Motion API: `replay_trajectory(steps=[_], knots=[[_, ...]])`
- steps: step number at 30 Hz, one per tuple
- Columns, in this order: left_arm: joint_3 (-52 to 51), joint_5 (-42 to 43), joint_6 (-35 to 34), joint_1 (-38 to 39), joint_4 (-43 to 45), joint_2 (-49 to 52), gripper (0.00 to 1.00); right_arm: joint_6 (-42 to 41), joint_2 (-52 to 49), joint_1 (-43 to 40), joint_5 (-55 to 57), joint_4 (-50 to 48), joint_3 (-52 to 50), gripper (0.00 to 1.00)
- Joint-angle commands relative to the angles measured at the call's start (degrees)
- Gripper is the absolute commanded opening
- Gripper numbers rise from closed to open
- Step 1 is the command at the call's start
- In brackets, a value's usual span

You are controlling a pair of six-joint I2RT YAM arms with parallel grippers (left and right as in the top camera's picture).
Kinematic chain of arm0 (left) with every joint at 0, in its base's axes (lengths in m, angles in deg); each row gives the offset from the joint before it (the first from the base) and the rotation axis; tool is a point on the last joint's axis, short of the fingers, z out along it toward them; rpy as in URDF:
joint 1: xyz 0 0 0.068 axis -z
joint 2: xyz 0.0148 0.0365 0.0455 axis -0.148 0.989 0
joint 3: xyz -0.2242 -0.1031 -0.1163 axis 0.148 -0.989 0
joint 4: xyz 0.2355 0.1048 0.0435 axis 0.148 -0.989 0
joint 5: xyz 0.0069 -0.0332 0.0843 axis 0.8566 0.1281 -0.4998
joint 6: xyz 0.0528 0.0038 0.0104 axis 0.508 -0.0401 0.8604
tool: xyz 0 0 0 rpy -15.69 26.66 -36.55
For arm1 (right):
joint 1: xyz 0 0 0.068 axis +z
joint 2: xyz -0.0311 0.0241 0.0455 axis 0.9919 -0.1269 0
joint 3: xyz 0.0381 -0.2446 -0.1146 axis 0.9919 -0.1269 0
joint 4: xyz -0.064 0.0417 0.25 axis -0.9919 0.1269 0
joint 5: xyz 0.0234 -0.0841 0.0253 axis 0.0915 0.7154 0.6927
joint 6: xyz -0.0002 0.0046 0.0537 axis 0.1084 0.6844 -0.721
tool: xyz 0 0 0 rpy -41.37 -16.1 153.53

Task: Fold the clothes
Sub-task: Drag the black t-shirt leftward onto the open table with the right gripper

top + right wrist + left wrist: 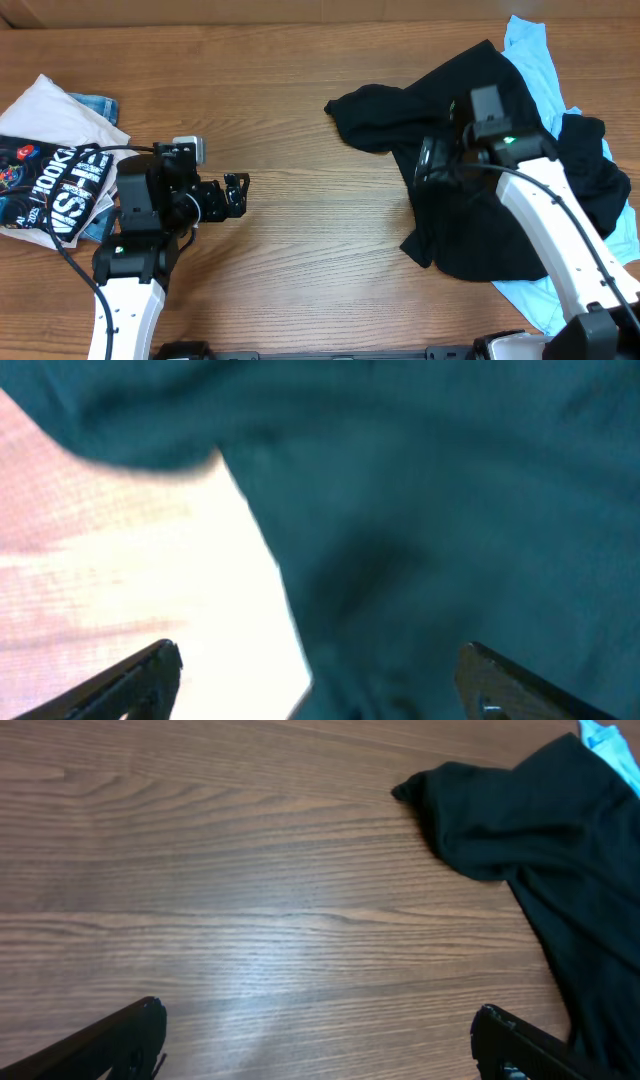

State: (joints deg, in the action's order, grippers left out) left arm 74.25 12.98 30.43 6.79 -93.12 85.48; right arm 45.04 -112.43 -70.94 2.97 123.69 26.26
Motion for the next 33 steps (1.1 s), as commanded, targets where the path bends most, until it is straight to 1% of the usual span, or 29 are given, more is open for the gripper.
replay_trajectory(steps=[1,3,7,9,12,17,18,19,22,23,24,26,29,33], knots=[[1.42,1.33,-1.42,0.72,0.79,0.9,1.0,-5.33,-0.22,0.26,-3.87,-0.28,-6.03,0.88],[1.42,1.33,-1.42,0.72,0.66,0.92,1.0,-7.1,-0.22,0.26,-4.07,-2.14,-10.16,0.88],[1.42,1.51,-1.42,0.72,0.31,0.92,1.0,-7.58,-0.22,0.26,-5.33,-7.26,-16.39,0.87],[1.42,1.53,-1.44,0.72,0.31,0.92,1.0,-8.55,-0.22,0.26,-5.53,-8.7,-18.53,0.86],[1.42,1.51,-1.44,0.72,0.31,0.92,1.0,-10.19,-0.26,0.26,-5.84,-10.6,-21.79,0.81],[1.42,1.49,-1.42,0.72,0.02,0.92,1.0,-10.19,-0.26,0.26,-5.99,-12.98,-25.53,0.81],[1.42,1.49,-1.42,0.72,-0.07,0.92,1.0,-10.19,-0.26,0.26,-6.01,-13.55,-26.12,0.77],[1.42,1.49,-1.42,0.72,-0.2,0.92,1.0,-10.16,-0.26,0.26,-6.01,-13.86,-26.45,0.69],[1.42,1.49,-1.42,0.72,-0.52,0.92,1.0,-10.08,-0.26,0.26,-7.1,-14.73,-26.47,0.26],[1.42,1.49,-1.42,0.72,-0.52,0.92,1.0,-9.05,-0.26,0.26,-8.85,-15.54,-26.4,0.18],[1.42,1.49,-1.42,0.72,-0.52,0.92,1.0,-7.39,-0.26,0.26,-10.54,-16.11,-26.25,0.13],[1.42,1.49,-1.42,0.72,-0.52,0.92,1.0,-3.89,-0.26,0.28,-14.95,-16.35,-25.4,0.11],[1.4,1.49,-1.42,0.72,-0.5,0.92,1.0,2.21,-0.26,2.19,-23.63,-15.39,-22.58,0.11],[1.42,1.49,-1.42,0.72,-0.46,0.92,1.0,5.57,-0.26,9.86,-23.82,-17.57,-16.68,0.11]])
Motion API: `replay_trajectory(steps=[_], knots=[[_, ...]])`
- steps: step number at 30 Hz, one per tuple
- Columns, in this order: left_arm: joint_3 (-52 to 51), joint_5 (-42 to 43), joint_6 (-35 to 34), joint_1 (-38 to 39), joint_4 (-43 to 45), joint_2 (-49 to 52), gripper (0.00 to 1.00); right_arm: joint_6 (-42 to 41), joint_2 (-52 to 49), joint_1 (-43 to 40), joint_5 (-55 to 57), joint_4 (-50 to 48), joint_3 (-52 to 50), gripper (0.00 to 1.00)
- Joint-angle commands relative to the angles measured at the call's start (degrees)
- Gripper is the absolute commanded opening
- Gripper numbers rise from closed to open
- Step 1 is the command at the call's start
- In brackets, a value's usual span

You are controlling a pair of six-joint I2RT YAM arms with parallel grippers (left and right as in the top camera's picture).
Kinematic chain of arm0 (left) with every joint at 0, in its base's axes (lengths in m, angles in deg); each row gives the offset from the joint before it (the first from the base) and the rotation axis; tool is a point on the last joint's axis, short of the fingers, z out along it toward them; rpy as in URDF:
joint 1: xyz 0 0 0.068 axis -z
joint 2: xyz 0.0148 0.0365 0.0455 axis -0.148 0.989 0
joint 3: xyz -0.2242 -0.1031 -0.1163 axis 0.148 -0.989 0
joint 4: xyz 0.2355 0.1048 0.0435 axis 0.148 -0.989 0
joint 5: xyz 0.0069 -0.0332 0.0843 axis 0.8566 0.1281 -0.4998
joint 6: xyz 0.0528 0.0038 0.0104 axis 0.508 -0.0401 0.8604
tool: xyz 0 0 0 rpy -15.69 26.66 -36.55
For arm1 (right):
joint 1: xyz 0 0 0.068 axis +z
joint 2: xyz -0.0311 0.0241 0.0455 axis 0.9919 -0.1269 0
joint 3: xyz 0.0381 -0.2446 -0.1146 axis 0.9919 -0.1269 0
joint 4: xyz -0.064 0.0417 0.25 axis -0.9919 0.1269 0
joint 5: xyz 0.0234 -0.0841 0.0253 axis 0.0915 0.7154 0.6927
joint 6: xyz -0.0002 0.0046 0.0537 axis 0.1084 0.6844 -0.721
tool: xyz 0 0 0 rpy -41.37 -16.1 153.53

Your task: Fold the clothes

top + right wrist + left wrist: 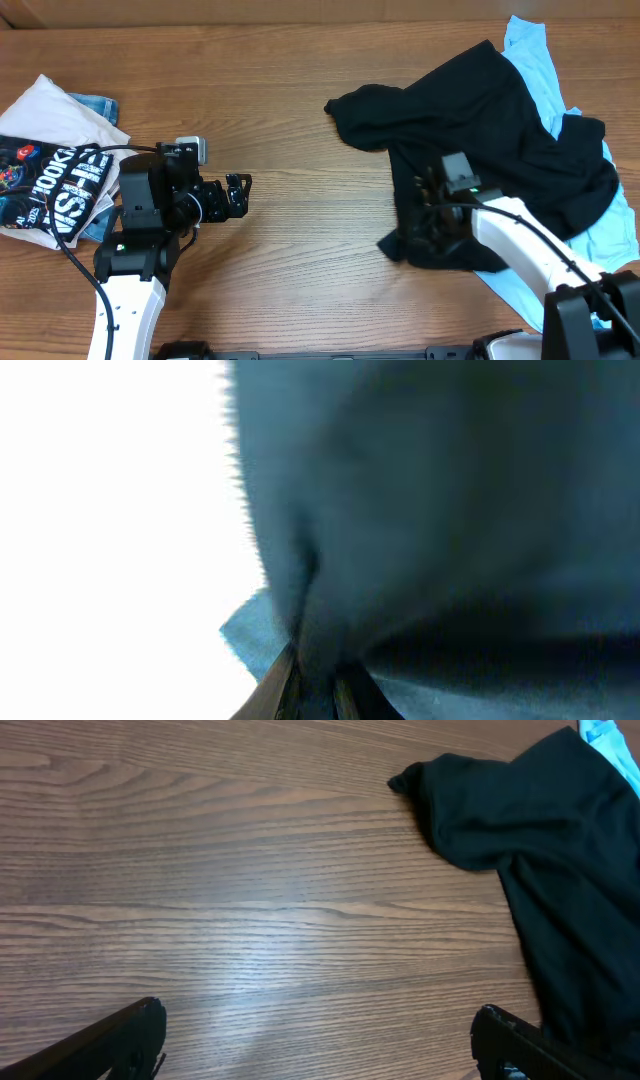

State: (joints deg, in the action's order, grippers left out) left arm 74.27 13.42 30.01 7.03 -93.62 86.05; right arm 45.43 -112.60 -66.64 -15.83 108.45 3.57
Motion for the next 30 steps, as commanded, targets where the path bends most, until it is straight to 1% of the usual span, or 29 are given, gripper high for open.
replay_trajectory(steps=[1,4,6,8,9,10,11,12,13,16,19,21,24,26,30], knots=[[1.4,1.05,-1.01,0.48,0.02,0.35,1.0,5.18,-0.09,6.95,-4.61,-3.26,7.08,0.11],[1.4,1.05,-1.03,0.48,0.02,0.35,1.0,4.9,-0.09,12.92,-2.51,-8.72,11.21,0.11],[1.4,1.07,-1.01,0.48,0.02,0.35,1.0,4.52,-0.09,15.63,-0.57,-11.02,12.57,0.13],[1.4,1.05,-1.03,0.48,0.0,0.35,1.0,4.42,-0.09,17.66,0.02,-12.37,12.87,0.15],[1.4,1.07,-1.01,0.48,0.0,0.35,1.0,4.31,-0.11,18.58,0.02,-12.35,12.87,0.17],[1.4,1.07,-1.01,0.48,0.02,0.35,1.0,4.37,-0.2,19.08,0.02,-12.09,12.87,0.3],[1.4,1.07,-1.01,0.48,0.02,0.35,1.0,4.81,-0.22,19.63,0.02,-11.56,12.85,0.7],[1.4,1.09,-1.01,0.48,0.0,0.35,1.0,5.27,-0.22,19.93,0.09,-11.06,12.85,0.9],[1.4,1.22,-1.01,0.5,0.0,0.35,1.0,5.49,-0.2,19.93,0.46,-10.54,12.87,1.0],[1.38,3.3,-0.98,0.5,0.0,0.35,1.0,5.14,-0.2,19.34,4.15,-8.94,12.87,1.0],[1.38,5.57,-1.01,1.51,0.0,0.37,1.0,1.77,-0.13,16.79,10.47,-6.64,12.87,1.0],[1.38,5.53,-1.03,2.89,0.0,0.42,1.0,-1.6,0.15,14.16,14.16,-5.05,12.9,1.0],[1.38,5.27,-1.73,6.38,0.09,0.7,1.0,-3.69,0.85,10.05,16.35,-2.47,12.9,1.0],[1.38,4.66,-4.15,9.51,0.37,1.33,1.0,-5.6,1.27,5.31,16.55,0.55,12.9,1.0],[1.38,3.39,-11.15,14.27,1.4,4.2,1.0,-5.84,1.27,-3.19,16.5,5.79,12.87,1.0]])
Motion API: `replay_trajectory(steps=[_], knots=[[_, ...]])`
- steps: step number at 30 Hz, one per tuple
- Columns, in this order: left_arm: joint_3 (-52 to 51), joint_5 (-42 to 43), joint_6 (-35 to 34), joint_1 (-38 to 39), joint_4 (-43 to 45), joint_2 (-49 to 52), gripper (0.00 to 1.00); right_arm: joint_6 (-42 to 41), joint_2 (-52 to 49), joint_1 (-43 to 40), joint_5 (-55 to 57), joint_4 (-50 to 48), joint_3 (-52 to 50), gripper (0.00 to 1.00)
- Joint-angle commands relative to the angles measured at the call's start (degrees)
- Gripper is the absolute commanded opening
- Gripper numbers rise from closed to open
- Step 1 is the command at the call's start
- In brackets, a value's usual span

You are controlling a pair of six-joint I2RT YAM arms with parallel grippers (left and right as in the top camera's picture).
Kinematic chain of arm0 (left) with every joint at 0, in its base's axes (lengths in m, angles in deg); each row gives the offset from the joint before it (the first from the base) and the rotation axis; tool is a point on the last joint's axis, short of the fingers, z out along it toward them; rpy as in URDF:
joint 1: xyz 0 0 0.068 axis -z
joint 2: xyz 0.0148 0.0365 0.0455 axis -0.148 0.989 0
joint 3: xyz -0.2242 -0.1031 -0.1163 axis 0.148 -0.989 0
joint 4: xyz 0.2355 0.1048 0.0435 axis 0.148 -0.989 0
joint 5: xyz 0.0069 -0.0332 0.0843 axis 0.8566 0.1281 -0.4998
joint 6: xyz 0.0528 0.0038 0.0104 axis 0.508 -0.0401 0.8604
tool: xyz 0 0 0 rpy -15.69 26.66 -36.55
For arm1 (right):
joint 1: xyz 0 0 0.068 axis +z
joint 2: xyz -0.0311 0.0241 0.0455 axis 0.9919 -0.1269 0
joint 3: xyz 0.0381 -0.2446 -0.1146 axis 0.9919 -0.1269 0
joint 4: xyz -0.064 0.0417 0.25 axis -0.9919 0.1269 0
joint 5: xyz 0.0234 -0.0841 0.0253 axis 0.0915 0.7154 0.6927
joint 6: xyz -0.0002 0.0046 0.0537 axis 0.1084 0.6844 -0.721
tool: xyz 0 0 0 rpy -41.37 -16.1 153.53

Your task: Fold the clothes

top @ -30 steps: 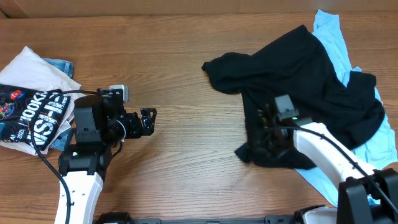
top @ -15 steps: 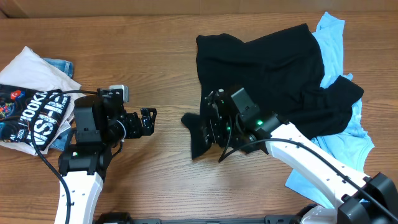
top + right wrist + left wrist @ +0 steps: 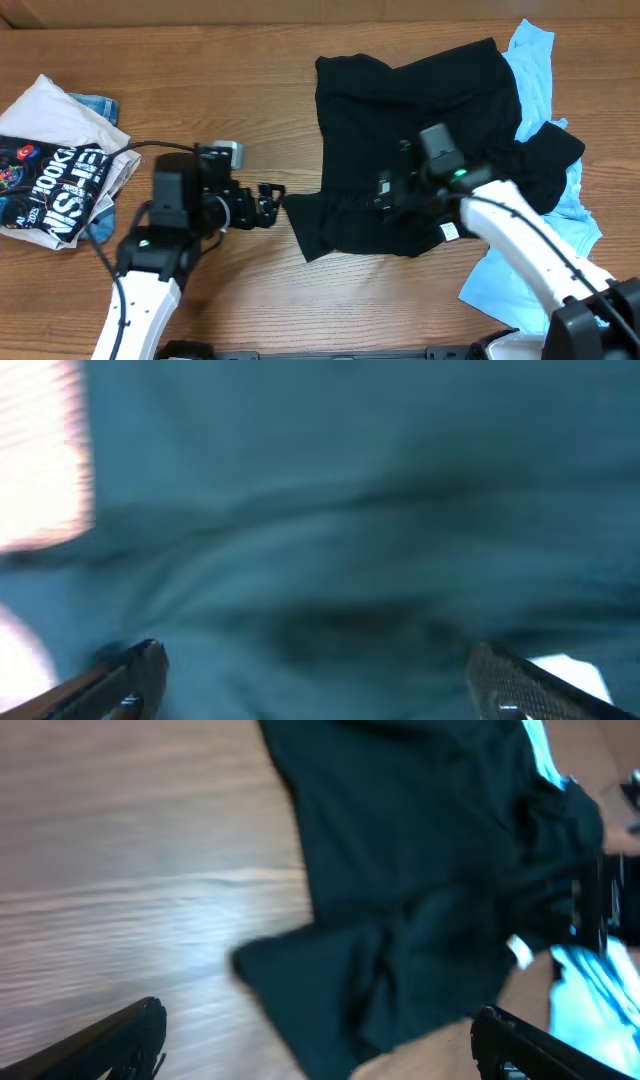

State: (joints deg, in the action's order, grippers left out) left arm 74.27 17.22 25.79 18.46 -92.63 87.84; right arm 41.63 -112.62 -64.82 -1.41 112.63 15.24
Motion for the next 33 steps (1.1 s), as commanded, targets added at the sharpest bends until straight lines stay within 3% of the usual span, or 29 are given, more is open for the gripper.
replay_trajectory(steps=[1,7,15,16,18,19,20,21,24,26,29,33], knots=[[1.38,-0.35,-10.43,4.15,0.55,4.0,1.0,-2.01,1.29,-6.84,2.05,2.27,1.2,1.0],[1.38,1.81,-21.14,11.98,5.73,15.74,1.0,-1.57,1.29,-14.73,1.44,4.46,1.2,1.0],[1.38,4.33,-34.8,19.69,15.28,28.94,0.96,-1.55,1.29,-16.68,1.46,5.64,1.2,1.0],[1.38,4.33,-34.97,20.06,15.78,29.68,0.92,-1.53,1.29,-16.68,1.49,5.64,1.2,1.0],[1.38,4.31,-35.15,21.0,17.4,31.58,0.66,-1.53,1.29,-16.68,1.46,5.62,1.2,1.0],[1.38,4.24,-35.12,21.16,17.79,32.2,0.38,-1.53,1.29,-16.7,1.49,5.68,1.2,1.0],[1.38,4.17,-35.1,21.16,18.25,32.52,0.16,-1.53,1.29,-16.7,1.51,5.92,1.2,1.0],[1.4,3.87,-34.91,21.11,18.62,32.63,0.04,-1.57,1.29,-16.7,1.7,6.27,1.2,1.0],[1.84,2.75,-31.61,19.41,20.09,32.09,0.04,-1.57,1.27,-17.16,2.8,7.65,1.14,1.0],[3.32,0.59,-27.52,15.21,19.78,30.32,0.04,-1.55,1.27,-18.91,2.91,8.5,1.09,0.99],[8.24,-4.11,-22.21,5.9,16.79,28.22,0.04,-0.74,1.27,-21.57,2.1,8.44,1.09,0.88],[15.32,-13.7,-19.39,-3.48,15.3,28.15,0.04,1.31,1.27,-22.25,-0.04,7.98,1.07,0.88]])
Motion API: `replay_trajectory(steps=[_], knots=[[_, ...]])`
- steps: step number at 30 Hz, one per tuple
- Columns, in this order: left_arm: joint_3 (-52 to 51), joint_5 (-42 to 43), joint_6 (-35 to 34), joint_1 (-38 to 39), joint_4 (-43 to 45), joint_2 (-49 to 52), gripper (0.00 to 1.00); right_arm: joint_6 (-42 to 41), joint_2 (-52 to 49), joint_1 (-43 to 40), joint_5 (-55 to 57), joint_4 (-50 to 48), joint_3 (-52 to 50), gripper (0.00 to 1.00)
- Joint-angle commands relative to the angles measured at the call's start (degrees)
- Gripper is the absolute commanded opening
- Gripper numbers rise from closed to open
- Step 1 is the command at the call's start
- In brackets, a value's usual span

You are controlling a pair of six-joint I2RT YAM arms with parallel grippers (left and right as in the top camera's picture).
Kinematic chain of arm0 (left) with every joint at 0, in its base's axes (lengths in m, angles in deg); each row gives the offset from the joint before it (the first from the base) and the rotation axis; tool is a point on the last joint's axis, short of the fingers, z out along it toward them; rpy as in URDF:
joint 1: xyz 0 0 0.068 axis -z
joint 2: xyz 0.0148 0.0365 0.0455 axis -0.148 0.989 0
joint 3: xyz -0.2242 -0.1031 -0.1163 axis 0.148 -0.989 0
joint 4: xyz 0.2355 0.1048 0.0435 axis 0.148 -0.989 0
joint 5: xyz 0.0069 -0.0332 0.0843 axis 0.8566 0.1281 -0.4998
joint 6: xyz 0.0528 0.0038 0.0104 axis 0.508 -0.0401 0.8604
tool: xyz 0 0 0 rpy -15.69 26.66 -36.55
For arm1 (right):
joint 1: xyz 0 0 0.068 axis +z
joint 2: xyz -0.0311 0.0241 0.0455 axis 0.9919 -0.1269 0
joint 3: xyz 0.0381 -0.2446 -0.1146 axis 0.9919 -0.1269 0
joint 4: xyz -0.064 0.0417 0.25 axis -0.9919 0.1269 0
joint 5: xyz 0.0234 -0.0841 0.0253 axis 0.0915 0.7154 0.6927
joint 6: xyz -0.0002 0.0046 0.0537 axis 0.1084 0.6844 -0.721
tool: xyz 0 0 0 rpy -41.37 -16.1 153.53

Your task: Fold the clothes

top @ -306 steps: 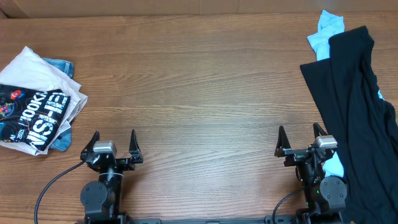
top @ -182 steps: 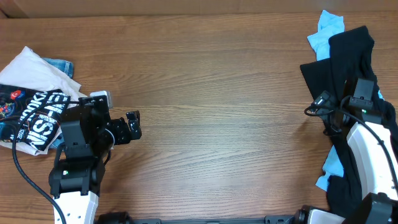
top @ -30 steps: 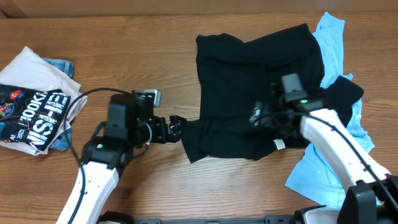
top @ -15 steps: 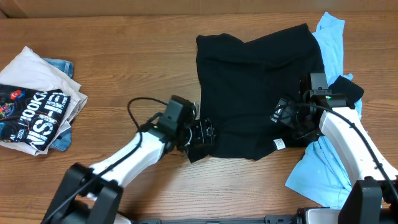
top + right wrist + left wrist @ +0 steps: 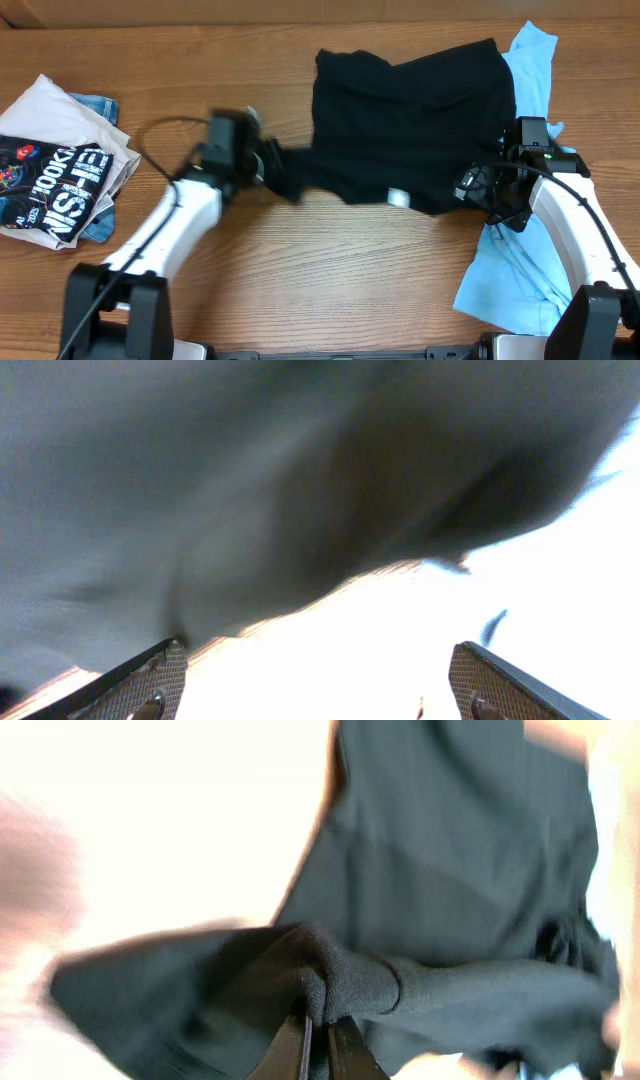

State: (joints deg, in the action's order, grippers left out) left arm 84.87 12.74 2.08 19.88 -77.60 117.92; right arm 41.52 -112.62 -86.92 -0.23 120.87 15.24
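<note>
A black garment (image 5: pixel 410 130) lies spread across the middle and right of the table in the overhead view. My left gripper (image 5: pixel 264 166) is at its left corner, shut on a bunched fold of the black cloth (image 5: pixel 330 975), with the jaws (image 5: pixel 318 1045) pressed together round it. My right gripper (image 5: pixel 480 187) sits at the garment's lower right edge. In the right wrist view it stands wide open (image 5: pixel 320 685), with the black cloth (image 5: pixel 250 480) above it and nothing between its fingers.
A light blue garment (image 5: pixel 505 275) lies partly under the black one at the right, reaching the front edge. A pile of folded clothes (image 5: pixel 55 170) with a printed shirt on top sits at the far left. Bare wood (image 5: pixel 330 280) spans the front middle.
My left gripper was open beside the black garment's lower left corner; it is now shut on that corner and farther back. My right gripper has gone from the garment's middle to its right edge, still open.
The black garment first lay crumpled at the right with my right gripper open over it and my left gripper open far off. Then the right was shut on its lower edge. Later the garment lay nearer the middle, the right open. Now the left holds its corner.
</note>
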Motion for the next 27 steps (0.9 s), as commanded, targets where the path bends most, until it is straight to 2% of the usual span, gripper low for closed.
replay_trajectory(steps=[1,4,6,7,8,9,10,13,15,18,21,27], knots=[[6.97,-11.85,4.76,-7.54,0.59,-1.9,0.04,1.6,1.27,-0.15,-1.25,-0.24,1.05,0.88],[10.27,-13.73,5.4,-10.86,0.74,-1.9,0.04,1.62,1.2,-0.15,-1.25,-0.26,1.05,0.89],[12.17,-13.57,5.9,-12.55,0.68,-1.9,0.43,2.54,0.98,-0.15,-1.27,-0.24,1.05,0.89],[12.52,-13.53,6.43,-12.81,0.48,-1.9,0.53,2.91,0.87,-0.15,-1.25,-0.24,1.05,0.89],[12.79,-13.51,6.86,-12.98,-0.07,-1.9,0.88,2.91,0.83,-0.15,-1.25,-0.15,1.05,0.89],[12.81,-13.27,6.84,-12.96,-1.57,-1.9,1.0,2.91,0.83,-0.15,-1.25,-0.02,1.03,0.89],[12.79,-12.46,6.82,-12.94,-2.99,-1.9,1.0,2.91,0.83,-0.15,-1.25,0.0,1.03,0.89],[12.74,-1.79,6.62,-10.6,-12.68,-1.79,1.0,2.91,0.79,-0.15,-1.25,-0.26,1.03,0.89],[12.74,2.25,6.62,-8.26,-17.03,-1.55,1.0,2.91,0.79,-0.15,-1.25,-0.52,1.03,0.89],[12.7,2.73,6.62,-1.01,-21.38,-0.35,1.0,2.91,0.76,-0.15,-1.25,-0.72,1.03,0.89],[12.7,2.64,6.32,5.73,-21.27,1.66,1.0,2.97,0.76,-0.15,-1.25,-0.68,1.03,0.92],[12.7,1.31,-8.31,16.74,-17.51,12.04,1.0,3.1,0.76,-0.15,-1.25,-0.31,1.03,0.93]])
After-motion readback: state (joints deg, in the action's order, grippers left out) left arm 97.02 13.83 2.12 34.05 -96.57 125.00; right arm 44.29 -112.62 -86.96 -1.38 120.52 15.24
